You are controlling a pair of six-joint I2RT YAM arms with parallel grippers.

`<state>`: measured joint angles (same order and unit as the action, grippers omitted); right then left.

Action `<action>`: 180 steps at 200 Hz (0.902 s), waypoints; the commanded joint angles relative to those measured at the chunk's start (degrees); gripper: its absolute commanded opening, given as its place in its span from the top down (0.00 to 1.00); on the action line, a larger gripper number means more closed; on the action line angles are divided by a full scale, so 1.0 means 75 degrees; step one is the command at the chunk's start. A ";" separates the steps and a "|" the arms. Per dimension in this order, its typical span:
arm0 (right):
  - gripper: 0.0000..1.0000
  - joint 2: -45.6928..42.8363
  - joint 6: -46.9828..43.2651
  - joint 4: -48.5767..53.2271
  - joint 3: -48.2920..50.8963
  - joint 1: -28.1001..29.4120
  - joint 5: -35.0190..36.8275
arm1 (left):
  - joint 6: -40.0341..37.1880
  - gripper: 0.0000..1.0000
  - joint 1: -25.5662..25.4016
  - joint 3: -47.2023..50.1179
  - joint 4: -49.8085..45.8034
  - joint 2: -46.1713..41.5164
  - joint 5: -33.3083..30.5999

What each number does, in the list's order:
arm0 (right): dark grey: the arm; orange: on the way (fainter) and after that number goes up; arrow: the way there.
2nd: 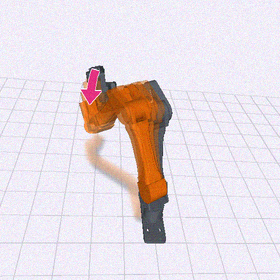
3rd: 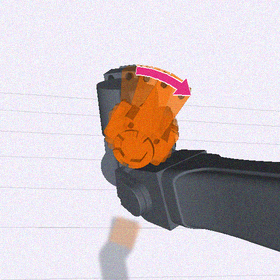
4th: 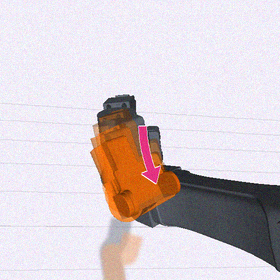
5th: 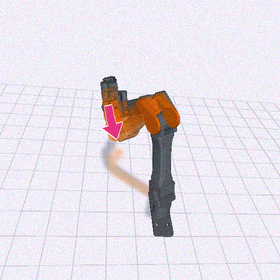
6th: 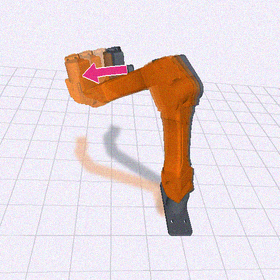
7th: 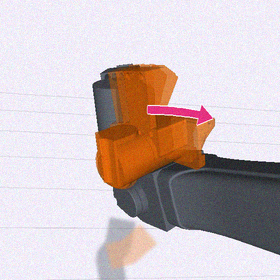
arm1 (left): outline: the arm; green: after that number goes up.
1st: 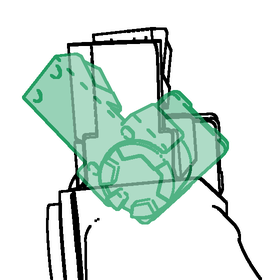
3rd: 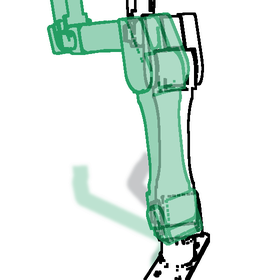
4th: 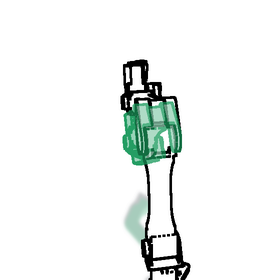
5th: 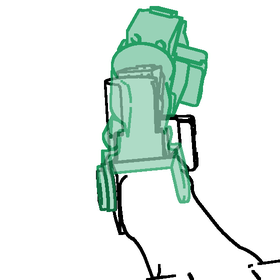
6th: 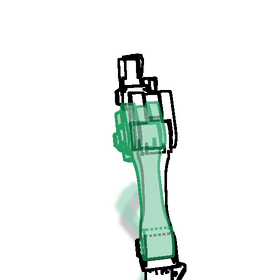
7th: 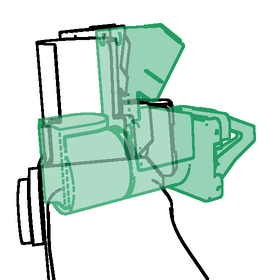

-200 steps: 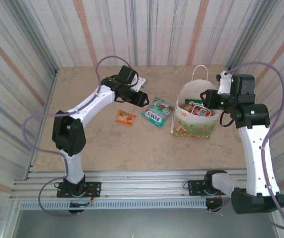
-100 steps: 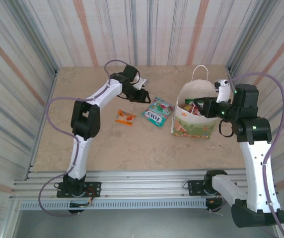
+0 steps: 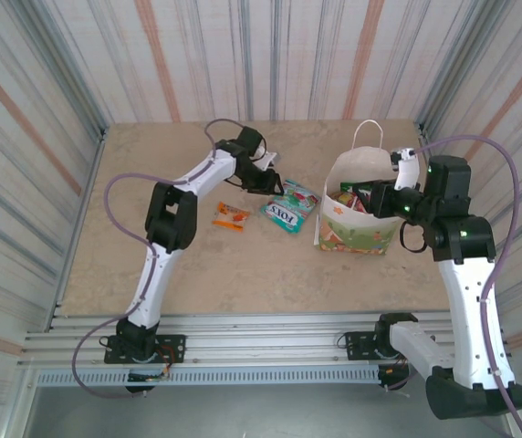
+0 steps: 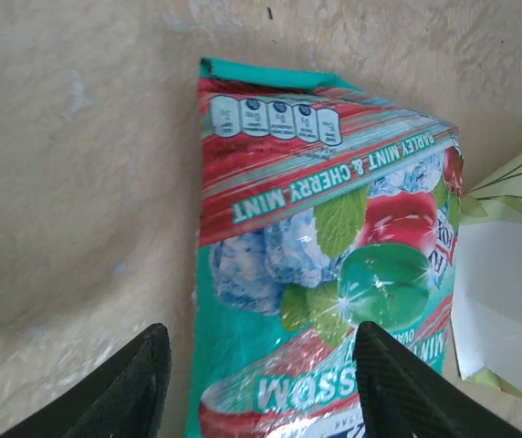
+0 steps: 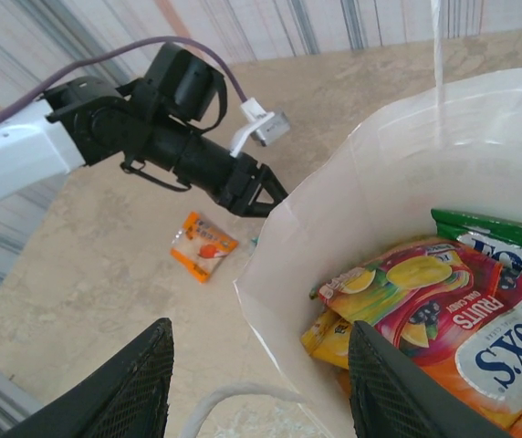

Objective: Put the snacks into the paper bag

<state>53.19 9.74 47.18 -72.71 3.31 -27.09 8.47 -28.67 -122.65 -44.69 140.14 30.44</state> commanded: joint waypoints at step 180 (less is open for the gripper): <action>0.48 0.0010 -0.0424 -0.0362 0.0463 -0.0043 0.0040 | 0.0181 0.89 -0.0417 0.0047 0.0201 -0.0166 -0.0690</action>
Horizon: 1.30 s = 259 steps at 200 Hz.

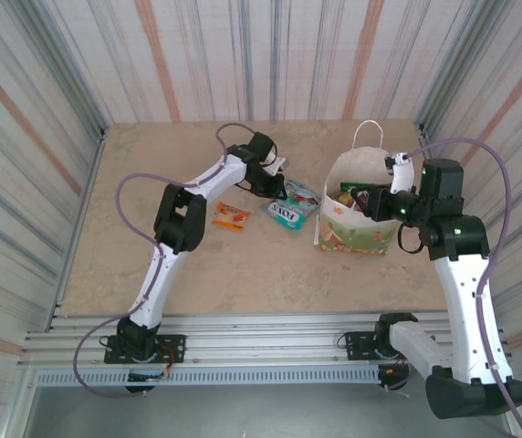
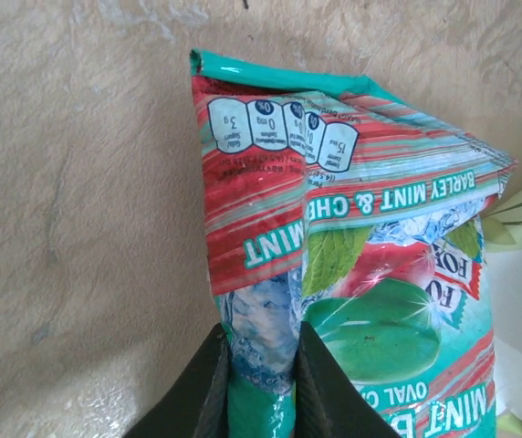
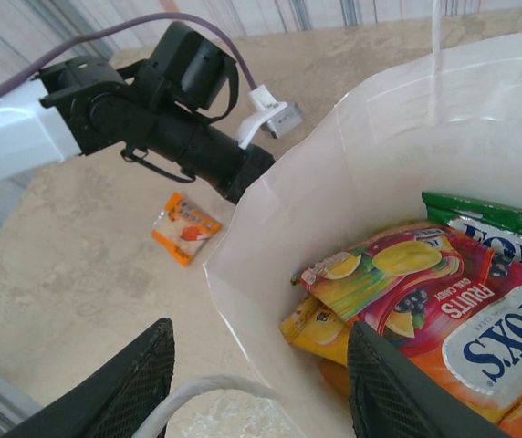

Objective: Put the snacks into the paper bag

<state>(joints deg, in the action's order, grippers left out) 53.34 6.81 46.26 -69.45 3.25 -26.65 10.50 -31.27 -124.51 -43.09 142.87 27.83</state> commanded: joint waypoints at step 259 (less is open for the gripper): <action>0.38 0.0754 0.1541 -0.4110 0.0244 0.1996 -0.0529 | 0.1668 1.00 0.0630 0.6715 0.5917 -0.8553 -0.0221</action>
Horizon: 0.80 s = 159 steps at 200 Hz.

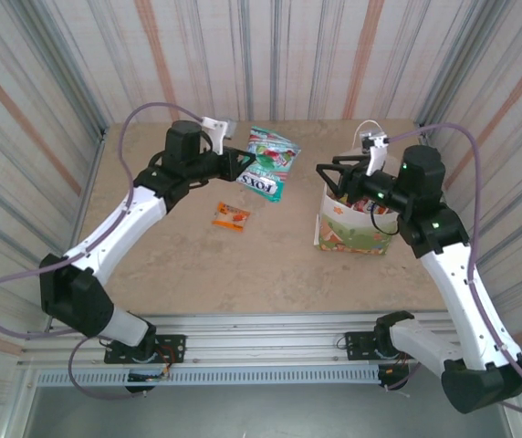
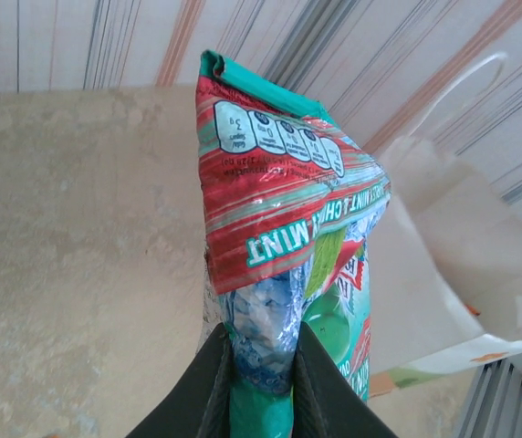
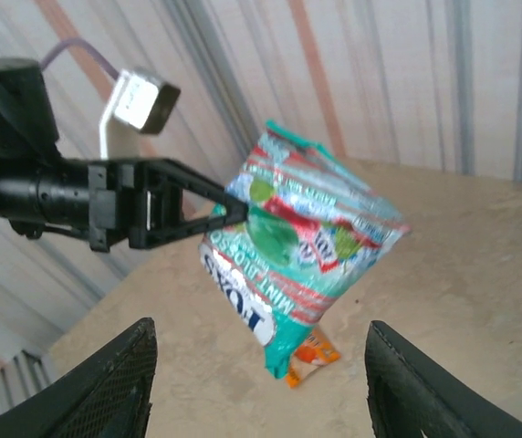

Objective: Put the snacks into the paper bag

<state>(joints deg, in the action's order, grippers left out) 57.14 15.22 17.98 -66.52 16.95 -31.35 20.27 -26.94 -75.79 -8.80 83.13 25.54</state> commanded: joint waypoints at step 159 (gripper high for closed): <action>0.38 0.1693 0.2702 -0.3236 0.0214 0.0872 -0.0547 | 0.1908 1.00 0.0029 0.1268 0.3809 -0.1399 0.0519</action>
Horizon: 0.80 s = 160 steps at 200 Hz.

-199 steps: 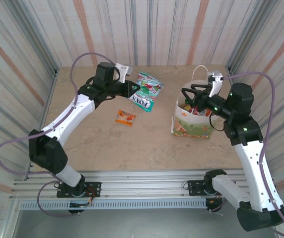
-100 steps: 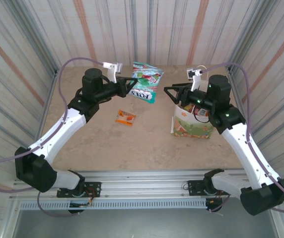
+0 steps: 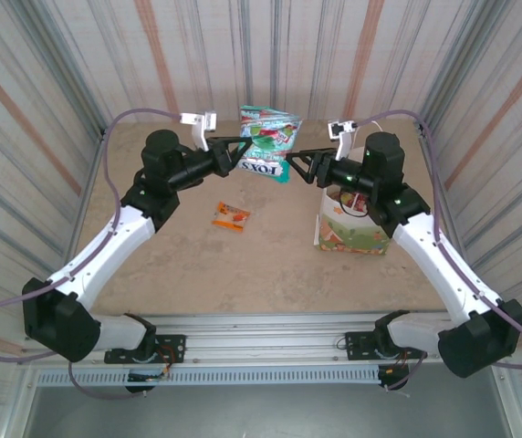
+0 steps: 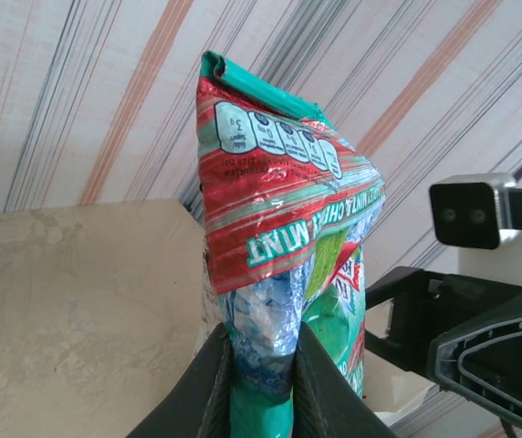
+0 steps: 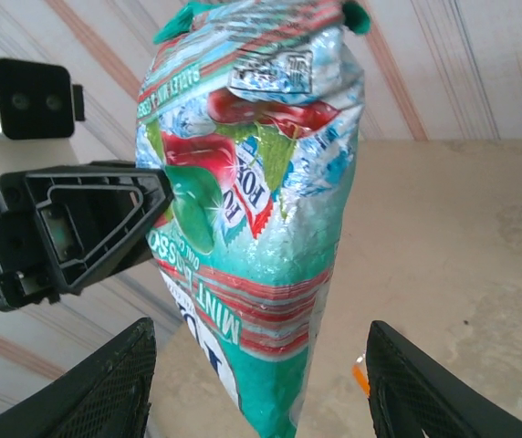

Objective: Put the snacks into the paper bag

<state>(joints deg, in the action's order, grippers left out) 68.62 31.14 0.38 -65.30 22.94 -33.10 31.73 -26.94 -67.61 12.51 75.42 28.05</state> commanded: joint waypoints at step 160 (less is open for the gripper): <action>0.92 0.0515 0.0472 -0.1515 0.0037 0.0317 -0.0344 | 0.0499 0.69 0.0030 0.0147 0.0758 -0.0326 -0.0077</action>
<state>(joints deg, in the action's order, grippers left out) 73.60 37.10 -10.26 -65.23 24.82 -36.27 36.03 -26.94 -65.87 18.68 75.31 29.30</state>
